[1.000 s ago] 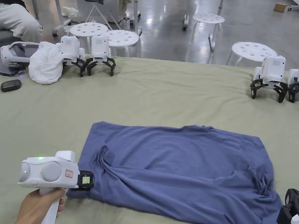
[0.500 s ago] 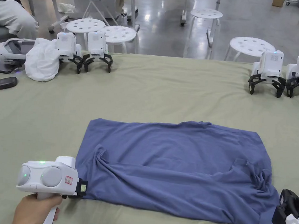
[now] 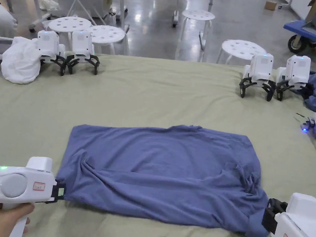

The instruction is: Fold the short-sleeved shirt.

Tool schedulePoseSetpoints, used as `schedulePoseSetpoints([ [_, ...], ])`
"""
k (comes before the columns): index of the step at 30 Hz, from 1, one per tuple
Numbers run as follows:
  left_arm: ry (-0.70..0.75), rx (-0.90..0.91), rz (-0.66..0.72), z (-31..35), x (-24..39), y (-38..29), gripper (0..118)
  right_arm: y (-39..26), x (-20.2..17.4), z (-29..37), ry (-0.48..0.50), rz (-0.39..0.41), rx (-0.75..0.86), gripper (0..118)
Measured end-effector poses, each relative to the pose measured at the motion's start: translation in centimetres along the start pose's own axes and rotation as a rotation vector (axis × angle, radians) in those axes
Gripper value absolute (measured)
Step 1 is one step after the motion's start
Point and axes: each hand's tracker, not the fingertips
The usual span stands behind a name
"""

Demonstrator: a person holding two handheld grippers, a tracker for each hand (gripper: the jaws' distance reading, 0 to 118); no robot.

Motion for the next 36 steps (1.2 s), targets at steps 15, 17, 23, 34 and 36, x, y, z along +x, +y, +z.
schedulePoseSetpoints([
  [15, -0.018, -0.004, 0.021, 0.3, 0.4, -0.4, 2, -2.1, 0.0, -5.5, 0.01, -0.044, -0.228, 108],
  [17, -0.017, -0.006, 0.021, 0.4, 0.5, -0.4, 2, -2.4, 0.0, -5.7, 0.01, -0.042, -0.251, 107],
  [23, -0.012, -0.013, 0.019, 0.1, 0.3, -0.3, 2, -3.1, 0.1, -6.4, 0.01, -0.036, -0.268, 23],
  [34, -0.021, -0.016, 0.03, -0.1, -0.1, -0.8, 2, -3.5, 1.1, -5.5, 0.053, -0.046, -0.242, 8],
  [36, -0.031, -0.012, 0.038, 0.0, -0.3, -0.8, 2, -3.3, 1.2, -4.8, 0.055, -0.035, -0.227, 8],
])
